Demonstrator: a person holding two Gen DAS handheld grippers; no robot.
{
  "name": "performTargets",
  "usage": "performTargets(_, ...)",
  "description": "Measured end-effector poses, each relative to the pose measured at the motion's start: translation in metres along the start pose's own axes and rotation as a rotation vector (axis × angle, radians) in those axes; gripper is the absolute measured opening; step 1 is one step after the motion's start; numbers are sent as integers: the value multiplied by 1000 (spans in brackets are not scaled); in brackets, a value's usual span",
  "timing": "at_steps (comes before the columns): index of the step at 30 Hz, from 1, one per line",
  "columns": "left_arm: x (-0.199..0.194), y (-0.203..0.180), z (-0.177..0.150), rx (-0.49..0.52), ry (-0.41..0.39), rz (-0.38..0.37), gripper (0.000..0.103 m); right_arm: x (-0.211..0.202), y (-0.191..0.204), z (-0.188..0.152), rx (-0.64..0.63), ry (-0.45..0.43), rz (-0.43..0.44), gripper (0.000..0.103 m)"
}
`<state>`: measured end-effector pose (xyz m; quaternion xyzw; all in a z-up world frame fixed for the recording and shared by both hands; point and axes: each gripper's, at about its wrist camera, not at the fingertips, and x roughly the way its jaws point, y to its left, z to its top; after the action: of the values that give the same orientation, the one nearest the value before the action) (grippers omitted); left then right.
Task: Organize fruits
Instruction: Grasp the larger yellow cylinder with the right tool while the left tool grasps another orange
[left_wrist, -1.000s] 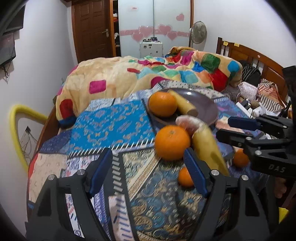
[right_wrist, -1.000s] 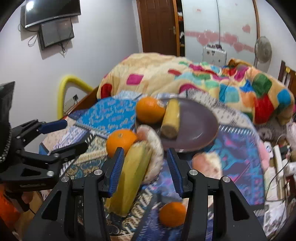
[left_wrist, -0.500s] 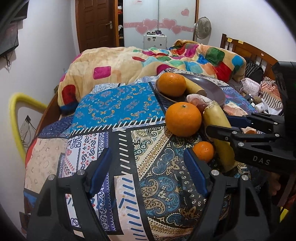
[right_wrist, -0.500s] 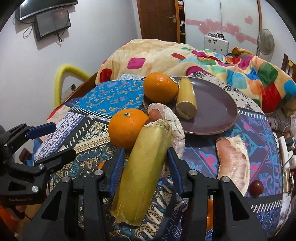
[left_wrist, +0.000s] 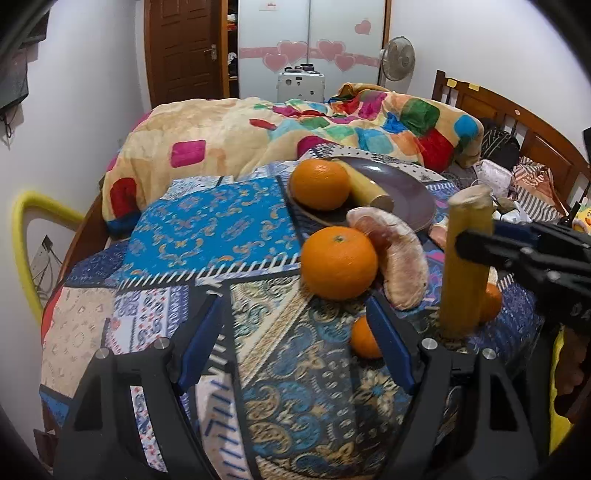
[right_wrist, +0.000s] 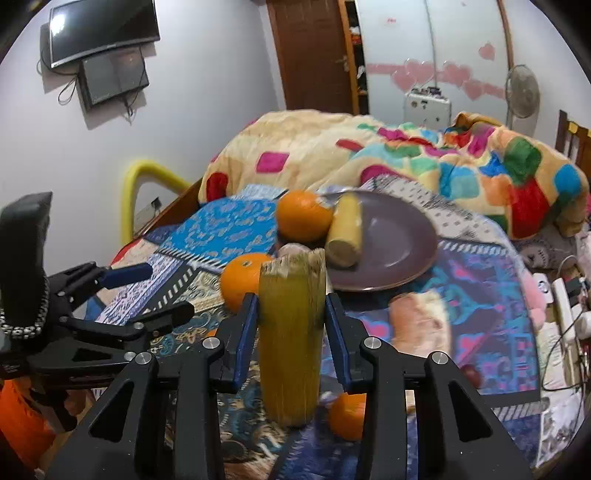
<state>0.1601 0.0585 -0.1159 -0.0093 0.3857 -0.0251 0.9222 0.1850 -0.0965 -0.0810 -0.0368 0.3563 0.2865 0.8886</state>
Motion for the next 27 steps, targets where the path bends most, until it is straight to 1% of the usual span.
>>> performTargets(5,13,-15,8,24,12,-14,82,-18,-17,6,25,-47,-16,33)
performTargets(10,32,-25,14,54,36,-4,83,-27,-30,12,31,-80,-38,33)
performTargets(18,59,-26,21,65,70,15,82,-29,-50,15,48,-92,-53,33)
performTargets(21,64,-26,21,57,66,8,83,-28,-56,15,52,-91,-56,33)
performTargets(23,66,-28,21,65,55,18,82,-28,-58,15,53,-91,-58,33)
performTargets(25,68,-31,20,80,51,15,76,-28,-60,15,53,-93,-61,33)
performTargets(27,69,-33,20,93,59,0,65,-28,-61,15,56,-93,-64,33)
